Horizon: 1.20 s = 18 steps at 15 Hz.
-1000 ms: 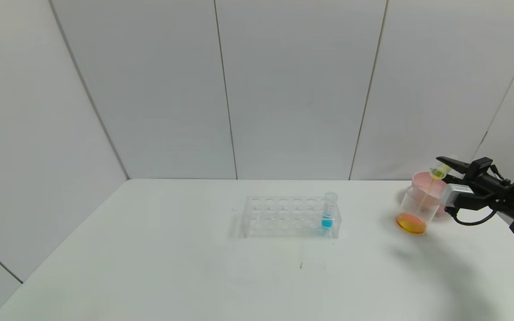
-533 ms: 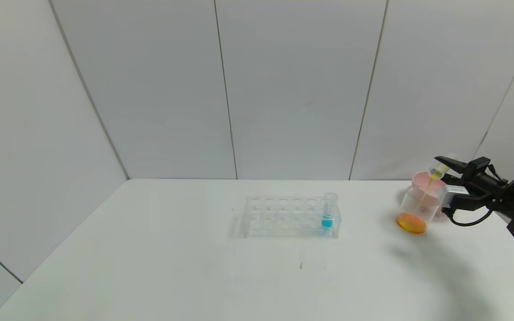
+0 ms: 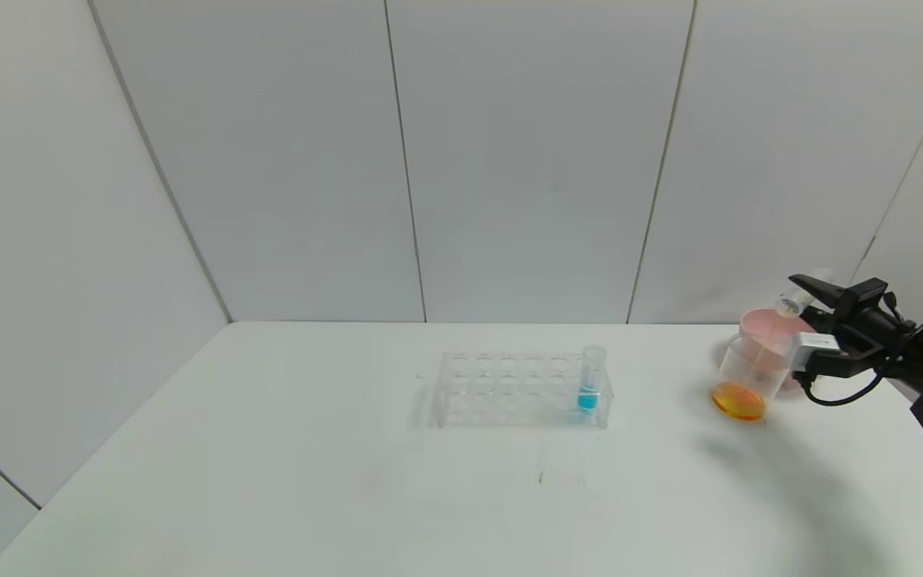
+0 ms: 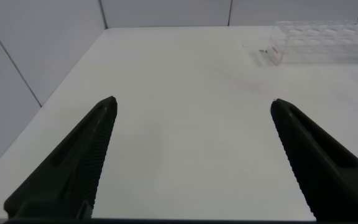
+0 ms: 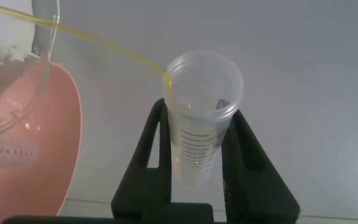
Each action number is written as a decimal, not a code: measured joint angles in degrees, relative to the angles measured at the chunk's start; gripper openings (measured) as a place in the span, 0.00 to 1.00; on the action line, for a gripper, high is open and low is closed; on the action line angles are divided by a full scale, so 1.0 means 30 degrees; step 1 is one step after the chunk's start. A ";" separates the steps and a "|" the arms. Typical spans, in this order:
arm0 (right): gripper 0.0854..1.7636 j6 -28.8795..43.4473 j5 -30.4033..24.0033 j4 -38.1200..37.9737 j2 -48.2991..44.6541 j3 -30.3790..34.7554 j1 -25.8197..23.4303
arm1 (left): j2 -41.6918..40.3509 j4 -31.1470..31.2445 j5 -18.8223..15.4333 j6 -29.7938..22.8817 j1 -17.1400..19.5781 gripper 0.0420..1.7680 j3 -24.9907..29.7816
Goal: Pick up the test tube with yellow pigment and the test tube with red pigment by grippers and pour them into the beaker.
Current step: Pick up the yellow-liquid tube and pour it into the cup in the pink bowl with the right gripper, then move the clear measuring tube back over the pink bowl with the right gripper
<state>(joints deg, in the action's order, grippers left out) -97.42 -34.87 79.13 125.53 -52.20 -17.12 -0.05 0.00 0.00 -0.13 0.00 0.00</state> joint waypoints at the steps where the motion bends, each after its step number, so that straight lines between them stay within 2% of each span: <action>1: 0.26 -0.0134 0.0028 0.0008 0.0008 -0.0045 0.0008 | 0.0000 0.0000 0.0000 -0.0008 0.0000 1.00 0.0000; 8: 0.26 -0.0118 0.0358 -0.0012 -0.0049 -0.0008 0.0008 | 0.0000 0.0000 0.0000 -0.0008 -0.0008 1.00 0.0000; 10: 0.26 0.1122 0.0695 -0.0731 -0.0138 -0.0378 0.0041 | 0.0000 0.0000 0.0000 -0.0008 0.0000 1.00 0.0000; 13: 0.26 0.4901 0.2117 -0.3933 -0.0500 -0.2784 0.0114 | 0.0000 0.0000 0.0000 -0.0008 0.0000 1.00 0.0000; 16: 0.26 1.2134 0.3511 -0.9371 -0.0890 -0.6424 -0.0061 | 0.0000 0.0008 0.0000 0.0000 0.0000 1.00 0.0000; 18: 0.26 1.7965 0.3803 -1.1788 -0.1032 -0.7904 -0.0414 | 0.0000 0.0000 0.0000 -0.0008 0.0000 1.00 0.0000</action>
<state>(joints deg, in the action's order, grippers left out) -43.52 -23.45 43.76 122.43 -75.91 -18.36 -0.05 0.00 0.00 -0.16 0.00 0.00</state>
